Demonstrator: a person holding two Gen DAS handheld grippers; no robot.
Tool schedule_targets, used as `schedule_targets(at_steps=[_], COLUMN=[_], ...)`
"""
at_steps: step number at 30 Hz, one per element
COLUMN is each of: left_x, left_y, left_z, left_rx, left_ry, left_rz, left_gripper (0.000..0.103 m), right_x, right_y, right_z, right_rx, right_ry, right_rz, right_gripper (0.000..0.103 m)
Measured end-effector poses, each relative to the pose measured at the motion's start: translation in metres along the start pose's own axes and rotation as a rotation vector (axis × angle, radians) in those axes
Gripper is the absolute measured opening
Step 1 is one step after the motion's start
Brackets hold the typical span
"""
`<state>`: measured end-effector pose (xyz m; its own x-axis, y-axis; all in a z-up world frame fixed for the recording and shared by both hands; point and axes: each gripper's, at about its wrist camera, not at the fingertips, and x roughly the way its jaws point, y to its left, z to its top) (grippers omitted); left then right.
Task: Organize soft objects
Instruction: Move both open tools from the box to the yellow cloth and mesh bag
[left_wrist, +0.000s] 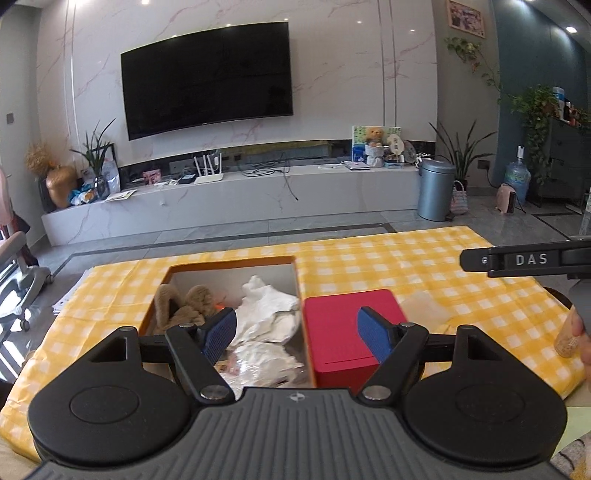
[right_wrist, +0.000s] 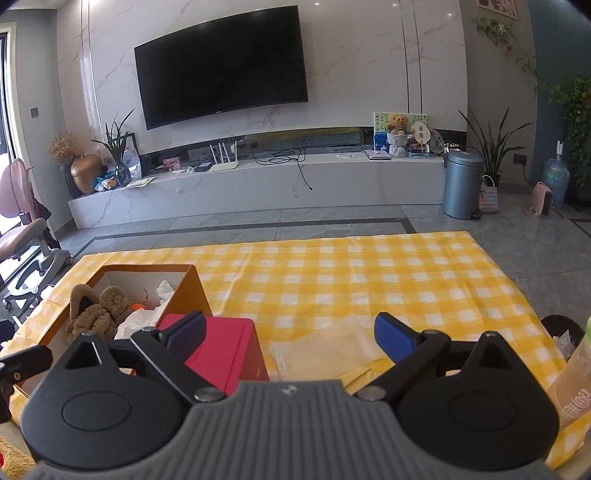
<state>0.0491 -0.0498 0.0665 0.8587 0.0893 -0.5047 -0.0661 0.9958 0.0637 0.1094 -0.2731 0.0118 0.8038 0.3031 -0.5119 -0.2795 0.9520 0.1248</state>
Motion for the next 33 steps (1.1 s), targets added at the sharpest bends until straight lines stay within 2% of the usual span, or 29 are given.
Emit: schedule_targets(at_steps=[6, 15, 19, 25, 33], left_x=[0.007, 0.012, 0.022, 0.041, 0.063], left_y=[-0.028, -0.064, -0.074, -0.094, -0.134], left_z=[0.003, -0.005, -0.012, -0.024, -0.046], left_rx=[0.008, 0.059, 0.068, 0.126, 0.235], left_ry=[0.001, 0.000, 0.000, 0.046, 0.068], left_rz=[-0.027, -0.055, -0.045, -0.085, -0.160], left_gripper=[0.088, 0.088, 0.088, 0.088, 0.088], right_x=[-0.004, -0.002, 0.002, 0.024, 0.044], right_y=[-0.014, -0.052, -0.072, -0.098, -0.117], right_z=[-0.002, -0.008, -0.013, -0.023, -0.032], right_rx=[-0.004, 0.078, 0.147, 0.307, 0.383], right_ry=[-0.007, 0.026, 0.045, 0.105, 0.181], right_rz=[-0.043, -0.034, 0.004, 0.100, 0.010], right_gripper=[0.097, 0.097, 0.097, 0.097, 0.097])
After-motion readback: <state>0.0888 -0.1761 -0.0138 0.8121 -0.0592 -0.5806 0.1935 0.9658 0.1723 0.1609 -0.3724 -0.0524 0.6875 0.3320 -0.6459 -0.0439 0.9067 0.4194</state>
